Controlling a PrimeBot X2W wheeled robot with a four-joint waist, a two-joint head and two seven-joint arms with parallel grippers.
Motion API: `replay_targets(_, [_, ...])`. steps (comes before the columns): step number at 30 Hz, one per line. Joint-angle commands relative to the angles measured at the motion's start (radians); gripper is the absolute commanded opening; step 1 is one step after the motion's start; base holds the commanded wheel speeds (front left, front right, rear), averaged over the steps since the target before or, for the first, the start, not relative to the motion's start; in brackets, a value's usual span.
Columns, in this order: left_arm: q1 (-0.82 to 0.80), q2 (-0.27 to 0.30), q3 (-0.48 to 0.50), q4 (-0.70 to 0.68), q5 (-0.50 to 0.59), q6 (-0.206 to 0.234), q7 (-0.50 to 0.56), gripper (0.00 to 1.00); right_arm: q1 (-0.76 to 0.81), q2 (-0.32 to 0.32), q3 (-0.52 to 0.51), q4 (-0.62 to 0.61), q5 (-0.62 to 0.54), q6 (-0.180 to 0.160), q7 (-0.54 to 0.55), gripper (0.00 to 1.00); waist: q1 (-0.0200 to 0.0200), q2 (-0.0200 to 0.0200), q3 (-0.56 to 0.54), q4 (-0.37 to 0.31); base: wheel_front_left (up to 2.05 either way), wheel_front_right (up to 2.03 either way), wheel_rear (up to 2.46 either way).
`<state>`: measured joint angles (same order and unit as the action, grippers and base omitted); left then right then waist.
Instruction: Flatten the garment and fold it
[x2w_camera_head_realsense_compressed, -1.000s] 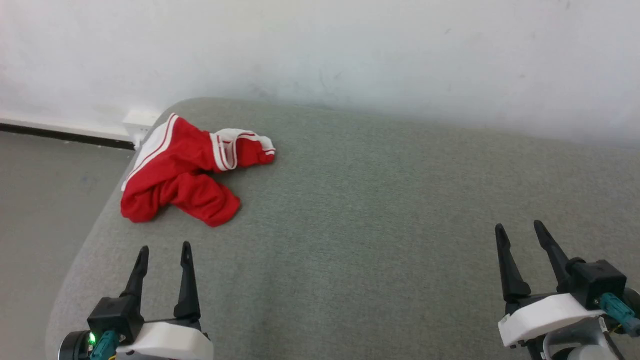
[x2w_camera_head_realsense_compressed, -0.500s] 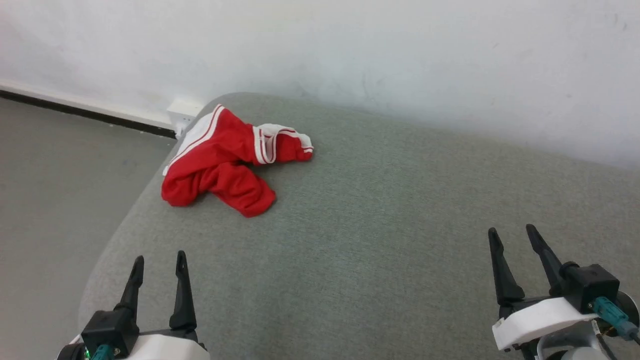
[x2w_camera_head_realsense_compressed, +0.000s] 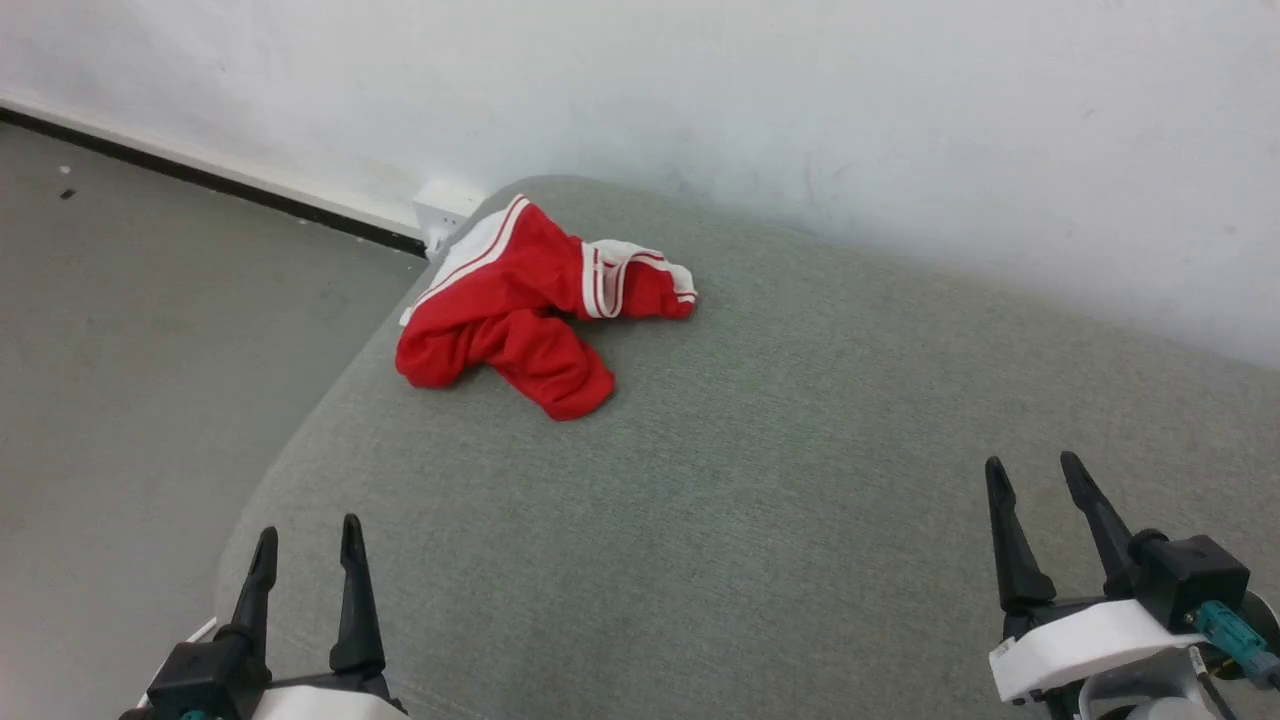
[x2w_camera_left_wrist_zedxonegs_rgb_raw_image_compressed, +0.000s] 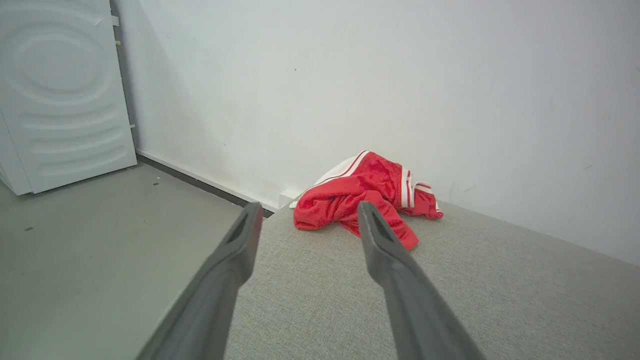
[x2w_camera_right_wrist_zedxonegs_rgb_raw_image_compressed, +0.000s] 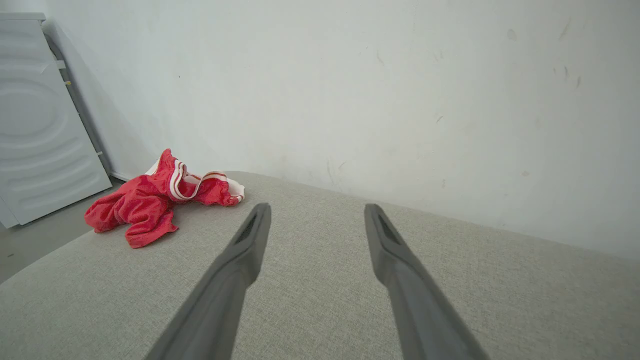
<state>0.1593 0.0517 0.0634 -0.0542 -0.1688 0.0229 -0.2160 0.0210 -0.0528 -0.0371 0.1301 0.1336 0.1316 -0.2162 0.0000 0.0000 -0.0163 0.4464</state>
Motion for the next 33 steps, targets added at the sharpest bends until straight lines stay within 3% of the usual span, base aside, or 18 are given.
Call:
replay_targets(1, [0.013, -0.001, 0.004, -0.005, -0.007, 0.008, -0.012, 1.00, 0.002, 0.002, -0.004, 0.005, 0.009, -0.001, -0.012, 1.00, 0.0000, 0.0000, -0.002, 0.019, 0.00, 0.00, 0.00])
replay_targets(17, [0.031, -0.001, 0.020, -0.014, -0.034, 0.012, -0.045, 1.00, -0.005, 0.003, -0.007, 0.020, 0.014, -0.001, -0.045, 1.00, 0.0000, 0.0000, 0.005, 0.081, 0.00, 0.00, 0.00])
replay_targets(33, [0.029, -0.001, 0.009, 0.004, -0.075, 0.027, -0.046, 1.00, -0.005, 0.003, -0.011, 0.022, 0.009, -0.001, -0.046, 1.00, 0.0000, 0.0000, 0.001, 0.079, 0.00, 0.00, 0.00])
